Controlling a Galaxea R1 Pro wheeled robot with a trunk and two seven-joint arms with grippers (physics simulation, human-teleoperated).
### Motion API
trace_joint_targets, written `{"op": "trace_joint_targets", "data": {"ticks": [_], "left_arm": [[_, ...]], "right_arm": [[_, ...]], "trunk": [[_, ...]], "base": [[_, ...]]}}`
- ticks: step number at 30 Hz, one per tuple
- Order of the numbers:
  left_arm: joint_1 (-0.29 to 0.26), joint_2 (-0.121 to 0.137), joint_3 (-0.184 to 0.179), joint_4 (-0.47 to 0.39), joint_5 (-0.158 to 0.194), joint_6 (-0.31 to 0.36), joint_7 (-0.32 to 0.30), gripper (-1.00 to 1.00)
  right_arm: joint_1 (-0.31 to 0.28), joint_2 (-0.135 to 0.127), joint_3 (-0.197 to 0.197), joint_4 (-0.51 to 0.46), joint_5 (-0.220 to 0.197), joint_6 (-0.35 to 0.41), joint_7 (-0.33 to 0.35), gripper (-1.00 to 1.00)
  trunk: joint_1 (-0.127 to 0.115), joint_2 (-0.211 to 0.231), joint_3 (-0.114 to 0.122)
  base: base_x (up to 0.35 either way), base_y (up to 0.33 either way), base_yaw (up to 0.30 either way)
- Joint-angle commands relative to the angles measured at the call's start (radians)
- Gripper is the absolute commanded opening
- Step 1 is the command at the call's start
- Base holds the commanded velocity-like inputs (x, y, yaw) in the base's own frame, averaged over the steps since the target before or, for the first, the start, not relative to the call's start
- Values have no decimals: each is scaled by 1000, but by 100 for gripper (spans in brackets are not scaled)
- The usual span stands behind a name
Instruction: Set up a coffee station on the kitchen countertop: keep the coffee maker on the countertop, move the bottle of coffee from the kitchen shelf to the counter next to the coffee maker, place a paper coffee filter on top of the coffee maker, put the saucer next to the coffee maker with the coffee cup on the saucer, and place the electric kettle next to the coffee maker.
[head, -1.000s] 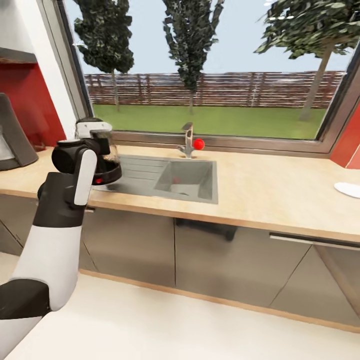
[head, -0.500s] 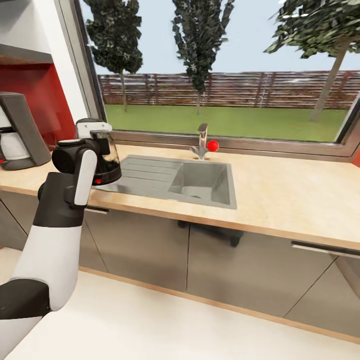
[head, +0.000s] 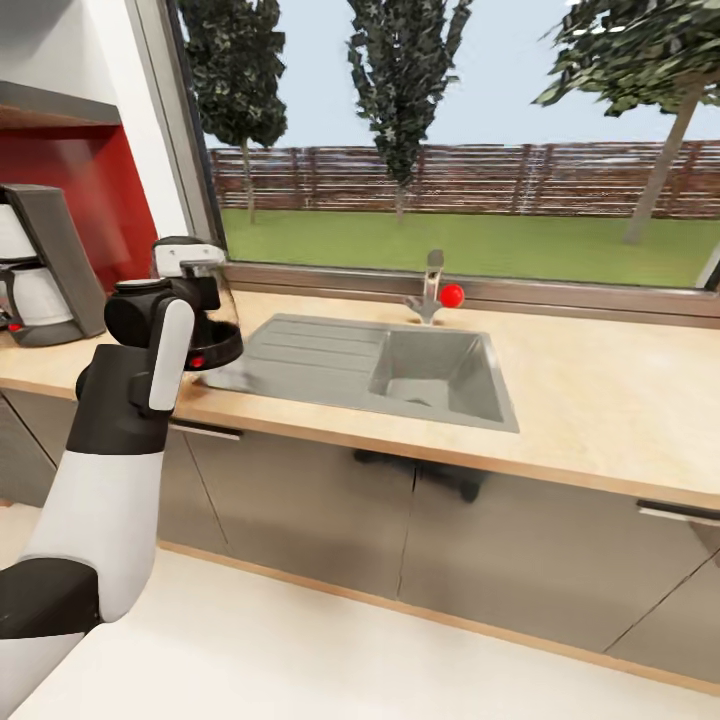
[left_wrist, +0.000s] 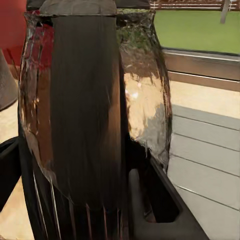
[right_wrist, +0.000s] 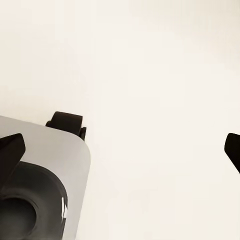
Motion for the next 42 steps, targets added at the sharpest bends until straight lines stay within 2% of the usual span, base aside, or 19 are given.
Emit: {"op": "trace_joint_targets", "data": {"ticks": [1, 22, 32, 42], "left_arm": [[-1, 1, -2, -1, 5, 3, 11, -100], [-1, 1, -2, 0, 5, 3, 11, -100], [-1, 1, -2, 1, 6, 4, 10, -100], [-1, 1, -1, 1, 6, 4, 10, -100]], "right_arm": [[-1, -1, 3, 1, 6, -3, 0, 100], [-1, -1, 3, 1, 6, -3, 0, 100], [0, -1, 3, 1, 6, -3, 0, 100], [0, -1, 3, 2, 6, -3, 0, 100]], "trunk": [[0, 0, -1], [0, 0, -1], [0, 0, -1], [0, 0, -1]], "base": [[140, 275, 0], [138, 279, 0], [41, 80, 0], [164, 218, 0]]}}
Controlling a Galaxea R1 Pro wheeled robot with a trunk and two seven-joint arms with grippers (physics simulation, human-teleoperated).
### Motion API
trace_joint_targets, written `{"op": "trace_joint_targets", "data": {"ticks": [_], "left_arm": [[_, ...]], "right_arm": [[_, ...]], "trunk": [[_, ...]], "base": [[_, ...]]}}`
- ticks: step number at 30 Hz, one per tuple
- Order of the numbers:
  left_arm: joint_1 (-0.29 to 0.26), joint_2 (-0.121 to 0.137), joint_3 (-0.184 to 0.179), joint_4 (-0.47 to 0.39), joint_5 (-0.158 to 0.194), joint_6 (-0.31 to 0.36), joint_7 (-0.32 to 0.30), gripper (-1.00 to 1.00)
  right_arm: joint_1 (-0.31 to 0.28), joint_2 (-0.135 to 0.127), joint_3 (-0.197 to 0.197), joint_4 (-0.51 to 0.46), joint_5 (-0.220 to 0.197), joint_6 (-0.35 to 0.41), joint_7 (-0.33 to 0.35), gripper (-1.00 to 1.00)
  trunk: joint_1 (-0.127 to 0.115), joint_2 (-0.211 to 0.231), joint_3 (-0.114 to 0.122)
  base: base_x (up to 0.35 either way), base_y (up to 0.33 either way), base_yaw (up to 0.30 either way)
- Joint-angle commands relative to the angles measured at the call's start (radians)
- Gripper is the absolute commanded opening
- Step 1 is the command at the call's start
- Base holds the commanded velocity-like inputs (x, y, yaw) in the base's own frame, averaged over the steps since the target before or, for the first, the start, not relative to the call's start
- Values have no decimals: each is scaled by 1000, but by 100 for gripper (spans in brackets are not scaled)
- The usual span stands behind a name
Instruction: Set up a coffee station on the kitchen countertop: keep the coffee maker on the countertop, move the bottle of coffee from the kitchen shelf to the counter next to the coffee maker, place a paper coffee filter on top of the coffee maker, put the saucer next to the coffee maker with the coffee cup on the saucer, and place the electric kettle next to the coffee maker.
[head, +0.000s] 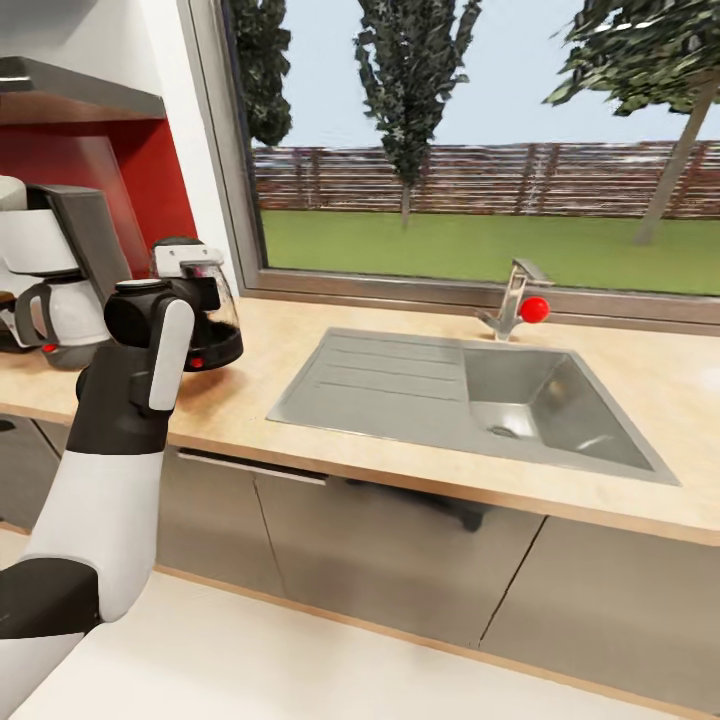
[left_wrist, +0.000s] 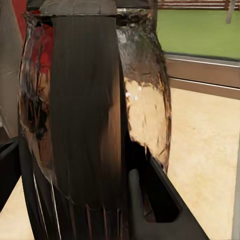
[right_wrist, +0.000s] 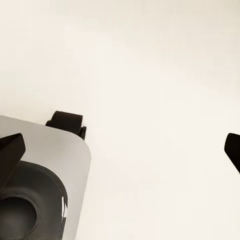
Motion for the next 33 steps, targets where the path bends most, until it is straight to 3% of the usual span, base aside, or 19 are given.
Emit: {"op": "trace_joint_targets", "data": {"ticks": [1, 12, 33], "left_arm": [[-1, 1, -2, -1, 6, 2, 11, -100], [-1, 1, -2, 1, 6, 2, 10, -100], [-1, 2, -2, 7, 6, 2, 10, -100]], "right_arm": [[-1, -1, 3, 1, 6, -2, 0, 100], [-1, -1, 3, 1, 6, -2, 0, 100], [-1, -2, 3, 1, 6, -2, 0, 100]], "trunk": [[0, 0, -1], [0, 0, -1], [0, 0, -1]], "base": [[128, 151, 0], [27, 33, 0], [83, 131, 0]]}}
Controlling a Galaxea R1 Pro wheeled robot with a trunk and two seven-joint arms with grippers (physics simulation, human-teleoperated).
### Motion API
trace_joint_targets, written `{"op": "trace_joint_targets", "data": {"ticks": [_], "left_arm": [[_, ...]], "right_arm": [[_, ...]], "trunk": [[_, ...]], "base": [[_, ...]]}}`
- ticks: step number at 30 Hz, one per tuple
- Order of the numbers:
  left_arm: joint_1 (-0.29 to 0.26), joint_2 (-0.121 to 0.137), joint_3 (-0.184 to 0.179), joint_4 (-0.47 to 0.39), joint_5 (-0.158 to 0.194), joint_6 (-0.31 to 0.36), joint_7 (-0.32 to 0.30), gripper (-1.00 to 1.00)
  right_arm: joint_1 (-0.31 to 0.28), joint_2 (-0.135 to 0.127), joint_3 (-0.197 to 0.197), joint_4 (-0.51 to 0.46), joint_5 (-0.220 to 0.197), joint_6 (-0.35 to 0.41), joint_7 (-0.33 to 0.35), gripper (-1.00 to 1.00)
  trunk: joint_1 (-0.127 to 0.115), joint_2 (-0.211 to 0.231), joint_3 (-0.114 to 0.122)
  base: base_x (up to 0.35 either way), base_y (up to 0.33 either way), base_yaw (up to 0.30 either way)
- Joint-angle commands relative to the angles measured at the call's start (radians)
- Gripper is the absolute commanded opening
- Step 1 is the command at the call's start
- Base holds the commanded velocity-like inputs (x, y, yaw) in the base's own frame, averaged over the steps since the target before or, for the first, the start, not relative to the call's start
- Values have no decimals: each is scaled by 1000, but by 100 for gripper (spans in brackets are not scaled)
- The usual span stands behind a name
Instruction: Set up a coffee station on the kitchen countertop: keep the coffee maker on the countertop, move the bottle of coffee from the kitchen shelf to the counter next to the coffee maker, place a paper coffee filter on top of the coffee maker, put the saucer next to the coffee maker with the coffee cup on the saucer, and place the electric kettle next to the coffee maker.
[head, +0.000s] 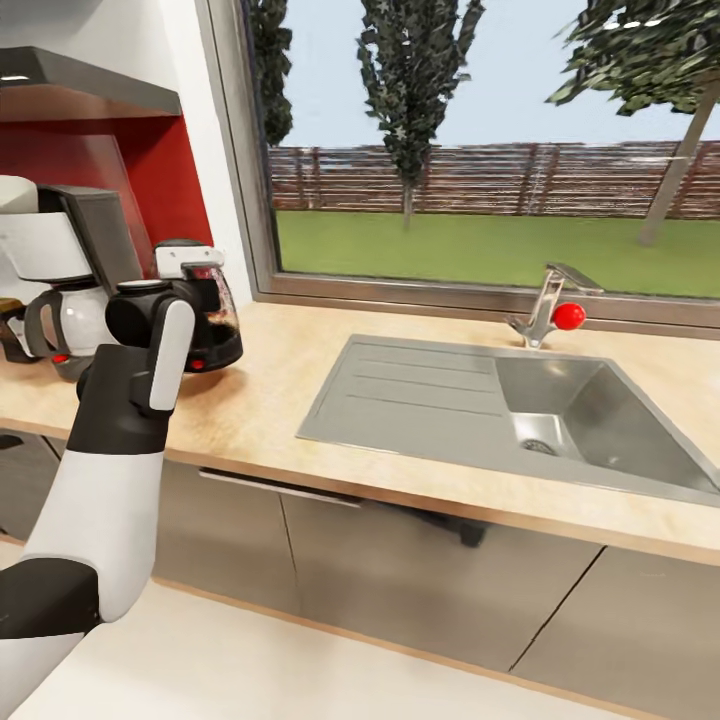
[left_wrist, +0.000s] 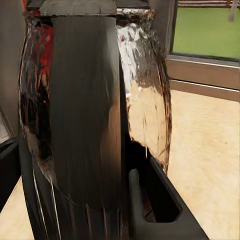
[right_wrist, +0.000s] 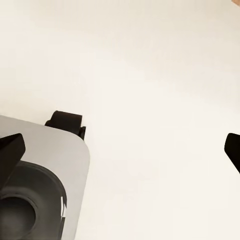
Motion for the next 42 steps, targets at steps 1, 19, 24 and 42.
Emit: {"op": "trace_joint_targets", "data": {"ticks": [1, 19, 24, 42], "left_arm": [[-1, 1, -2, 2, 7, 2, 11, -100], [-1, 1, -2, 5, 7, 2, 11, -100], [-1, 1, -2, 5, 7, 2, 11, -100], [5, 1, -2, 5, 7, 2, 11, -100]], "right_arm": [[0, -1, 4, 1, 5, -2, 0, 100], [-1, 0, 4, 1, 5, -2, 0, 100], [-1, 0, 4, 1, 5, -2, 0, 100], [-1, 1, 4, 0, 5, -2, 0, 100]], "trunk": [[0, 0, -1], [0, 0, -1], [0, 0, -1], [0, 0, -7]], "base": [[57, 100, 0], [20, 10, 0], [17, 0, 0], [30, 0, 0]]}}
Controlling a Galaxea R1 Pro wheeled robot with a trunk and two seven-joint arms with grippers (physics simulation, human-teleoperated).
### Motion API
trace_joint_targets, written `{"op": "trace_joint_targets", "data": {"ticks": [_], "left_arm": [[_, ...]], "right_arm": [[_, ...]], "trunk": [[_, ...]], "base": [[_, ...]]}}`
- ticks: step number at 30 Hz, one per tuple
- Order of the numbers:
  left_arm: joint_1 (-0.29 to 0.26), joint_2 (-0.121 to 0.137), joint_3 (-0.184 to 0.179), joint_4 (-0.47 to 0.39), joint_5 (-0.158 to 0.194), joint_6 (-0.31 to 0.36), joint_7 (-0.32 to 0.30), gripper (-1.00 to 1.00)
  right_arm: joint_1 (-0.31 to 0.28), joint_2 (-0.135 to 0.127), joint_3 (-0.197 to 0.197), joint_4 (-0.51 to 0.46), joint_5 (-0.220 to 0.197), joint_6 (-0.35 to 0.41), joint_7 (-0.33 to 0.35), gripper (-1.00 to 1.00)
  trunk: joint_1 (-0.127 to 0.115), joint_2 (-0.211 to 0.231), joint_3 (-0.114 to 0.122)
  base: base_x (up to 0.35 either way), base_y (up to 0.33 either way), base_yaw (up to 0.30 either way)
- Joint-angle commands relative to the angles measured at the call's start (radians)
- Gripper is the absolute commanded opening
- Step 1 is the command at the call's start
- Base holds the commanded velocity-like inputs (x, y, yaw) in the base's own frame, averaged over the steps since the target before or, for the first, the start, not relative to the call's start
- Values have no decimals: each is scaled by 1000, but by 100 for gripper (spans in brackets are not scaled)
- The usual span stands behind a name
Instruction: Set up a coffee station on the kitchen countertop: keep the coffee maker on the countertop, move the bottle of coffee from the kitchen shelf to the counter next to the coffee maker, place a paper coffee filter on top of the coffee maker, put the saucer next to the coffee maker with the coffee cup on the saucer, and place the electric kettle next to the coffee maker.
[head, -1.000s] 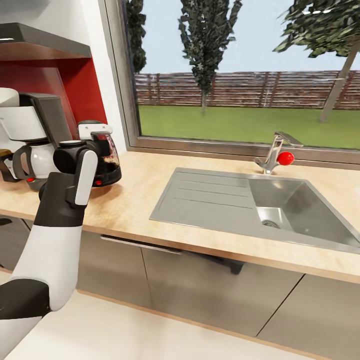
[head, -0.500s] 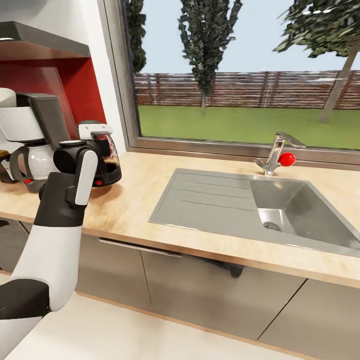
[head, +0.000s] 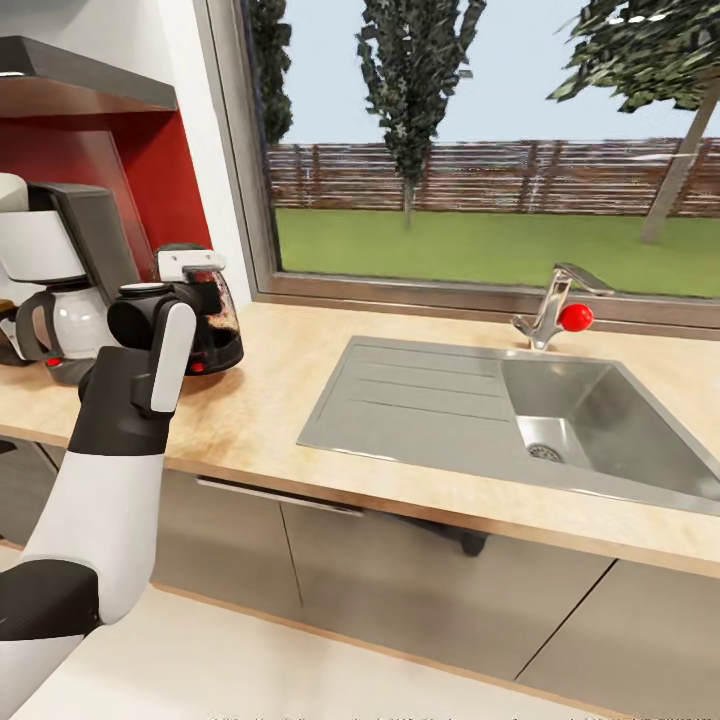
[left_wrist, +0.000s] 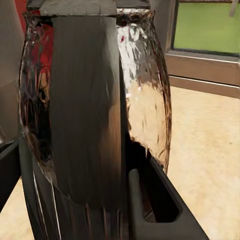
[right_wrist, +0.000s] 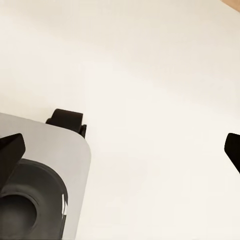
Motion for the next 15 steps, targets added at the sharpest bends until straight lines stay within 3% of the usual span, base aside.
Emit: {"op": "trace_joint_targets", "data": {"ticks": [1, 15], "left_arm": [[-1, 1, -2, -1, 4, 3, 11, -100], [-1, 2, -3, -1, 4, 3, 11, -100]], "right_arm": [[0, -1, 4, 1, 5, -2, 0, 100], [-1, -1, 4, 1, 5, -2, 0, 100]], "trunk": [[0, 0, -2], [0, 0, -21]], "base": [[0, 0, 0], [0, 0, 0]]}}
